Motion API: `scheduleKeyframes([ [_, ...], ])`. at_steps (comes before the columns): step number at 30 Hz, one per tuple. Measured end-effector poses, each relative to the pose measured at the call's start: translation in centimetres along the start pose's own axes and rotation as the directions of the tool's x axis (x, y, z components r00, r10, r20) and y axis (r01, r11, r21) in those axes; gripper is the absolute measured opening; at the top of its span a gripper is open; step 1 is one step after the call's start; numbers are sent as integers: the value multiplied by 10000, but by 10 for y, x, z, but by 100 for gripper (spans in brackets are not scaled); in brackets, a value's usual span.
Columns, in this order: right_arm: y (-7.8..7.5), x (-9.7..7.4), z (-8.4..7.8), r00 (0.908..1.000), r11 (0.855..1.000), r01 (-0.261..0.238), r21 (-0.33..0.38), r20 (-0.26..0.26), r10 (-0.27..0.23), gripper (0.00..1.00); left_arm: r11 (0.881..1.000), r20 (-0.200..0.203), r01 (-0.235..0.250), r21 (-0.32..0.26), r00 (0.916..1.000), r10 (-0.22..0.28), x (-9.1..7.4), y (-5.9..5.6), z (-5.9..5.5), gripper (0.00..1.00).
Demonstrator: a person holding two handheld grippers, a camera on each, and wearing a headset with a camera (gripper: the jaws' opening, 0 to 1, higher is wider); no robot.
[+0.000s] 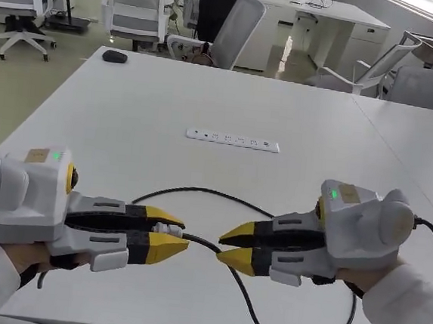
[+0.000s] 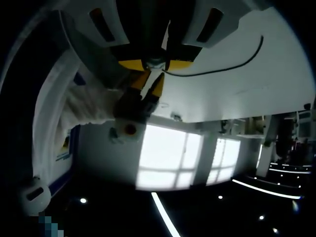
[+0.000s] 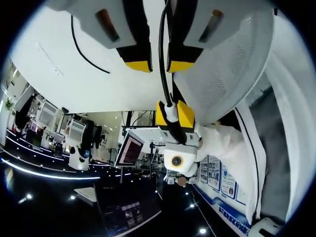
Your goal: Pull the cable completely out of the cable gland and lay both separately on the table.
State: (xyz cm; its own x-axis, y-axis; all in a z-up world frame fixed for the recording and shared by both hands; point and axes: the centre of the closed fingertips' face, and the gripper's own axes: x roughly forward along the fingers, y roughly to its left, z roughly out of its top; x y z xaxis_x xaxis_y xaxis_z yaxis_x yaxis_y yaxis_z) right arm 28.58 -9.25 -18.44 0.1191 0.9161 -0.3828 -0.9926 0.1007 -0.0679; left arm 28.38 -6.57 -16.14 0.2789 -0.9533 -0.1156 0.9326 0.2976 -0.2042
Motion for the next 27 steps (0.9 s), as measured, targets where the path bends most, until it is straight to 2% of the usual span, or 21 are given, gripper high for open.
scheduleKeyframes([
  [7, 10, 9, 22, 9990, 9982, -333, -502, 278, 347, 12, 10000, 5, 49, 25, 10000, -49, 2, -2, 2, 17],
  [18, 12, 17, 24, 9987, 9965, -407, -729, 287, 429, 9, 9998, -30, 187, 91, 9998, -186, 5, -9, 1, 17],
  [22, 16, 17, 24, 9979, 9959, -559, -715, 289, 581, 4, 9999, -6, 146, 69, 9999, -146, 4, -9, 2, 17],
  [27, 19, 17, 24, 9977, 9958, -542, -741, 375, 571, 4, 9997, -70, 193, 147, 9998, -192, 3, -12, 2, 17],
])
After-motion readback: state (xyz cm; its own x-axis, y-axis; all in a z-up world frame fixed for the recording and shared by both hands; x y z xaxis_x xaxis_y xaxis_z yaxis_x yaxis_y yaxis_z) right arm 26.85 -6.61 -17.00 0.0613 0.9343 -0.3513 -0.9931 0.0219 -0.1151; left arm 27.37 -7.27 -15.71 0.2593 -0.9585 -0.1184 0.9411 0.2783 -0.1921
